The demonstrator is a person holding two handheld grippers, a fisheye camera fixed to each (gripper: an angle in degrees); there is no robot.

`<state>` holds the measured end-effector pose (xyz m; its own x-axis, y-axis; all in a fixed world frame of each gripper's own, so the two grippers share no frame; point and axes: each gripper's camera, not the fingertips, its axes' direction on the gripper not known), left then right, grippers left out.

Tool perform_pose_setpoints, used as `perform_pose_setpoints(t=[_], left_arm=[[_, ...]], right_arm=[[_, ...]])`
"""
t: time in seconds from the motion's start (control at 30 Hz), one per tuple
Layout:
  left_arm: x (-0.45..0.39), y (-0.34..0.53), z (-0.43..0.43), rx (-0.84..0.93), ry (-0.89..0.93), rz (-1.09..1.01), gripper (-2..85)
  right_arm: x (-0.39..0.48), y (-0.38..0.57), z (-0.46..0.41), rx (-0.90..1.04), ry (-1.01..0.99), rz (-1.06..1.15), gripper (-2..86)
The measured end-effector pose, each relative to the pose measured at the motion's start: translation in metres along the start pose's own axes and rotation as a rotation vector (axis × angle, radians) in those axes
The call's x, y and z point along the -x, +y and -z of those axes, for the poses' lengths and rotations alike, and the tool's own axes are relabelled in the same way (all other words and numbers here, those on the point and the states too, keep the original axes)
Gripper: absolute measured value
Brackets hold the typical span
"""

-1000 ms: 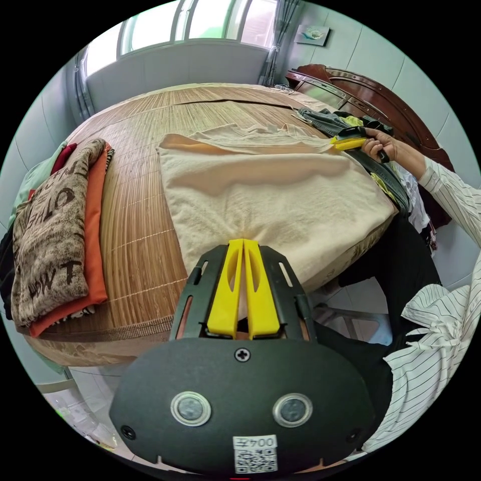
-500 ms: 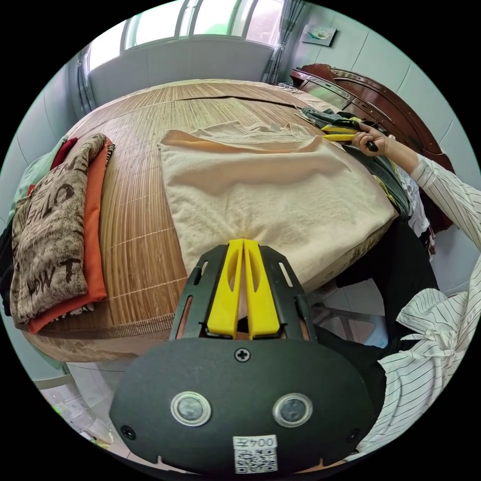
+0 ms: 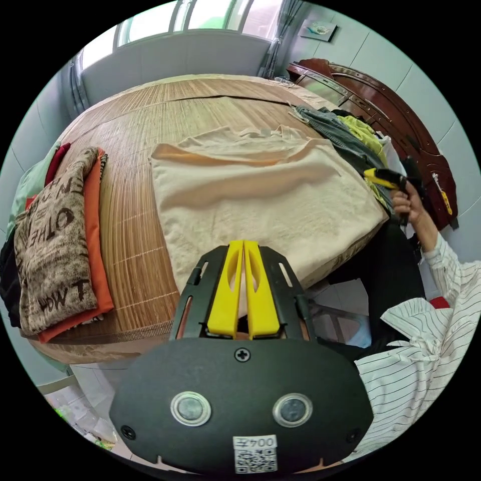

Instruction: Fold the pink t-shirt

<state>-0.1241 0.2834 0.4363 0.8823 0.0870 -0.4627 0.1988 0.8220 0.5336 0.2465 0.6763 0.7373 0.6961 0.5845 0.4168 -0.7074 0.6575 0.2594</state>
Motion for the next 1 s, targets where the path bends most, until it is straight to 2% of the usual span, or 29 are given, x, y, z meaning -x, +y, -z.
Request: perform_pose_setpoints(t=[0.1,0.17,0.23,0.43,0.83,1.0], left_arm=[[-0.004,-0.049,0.001,-0.065,0.080,0.090,0.2],[-0.006,-0.082,-0.014,-0.036,0.072,0.146,0.2],[-0.008,-0.125,-0.049,0.090,0.082,0.182,0.2],[0.003,-0.184,-0.115,0.243,0.080,0.247,0.1],[0.022,-0.255,-0.181,0.490,0.093,0.161,0.2],[0.039,-0.290,-0.175,0.444,0.062,0.161,0.1]], right_arm=[[-0.009,0.021,-0.025,0.045,0.018,0.001,-0.7],[-0.015,0.032,-0.037,0.059,0.125,0.043,-0.7],[-0.023,0.036,-0.034,0.035,0.073,0.033,-0.7],[-0.041,0.033,-0.029,0.076,-0.025,-0.010,-0.8],[-0.061,0.029,-0.021,0.099,-0.100,-0.056,-0.8],[-0.066,0.027,-0.017,0.099,-0.112,-0.060,-0.8]])
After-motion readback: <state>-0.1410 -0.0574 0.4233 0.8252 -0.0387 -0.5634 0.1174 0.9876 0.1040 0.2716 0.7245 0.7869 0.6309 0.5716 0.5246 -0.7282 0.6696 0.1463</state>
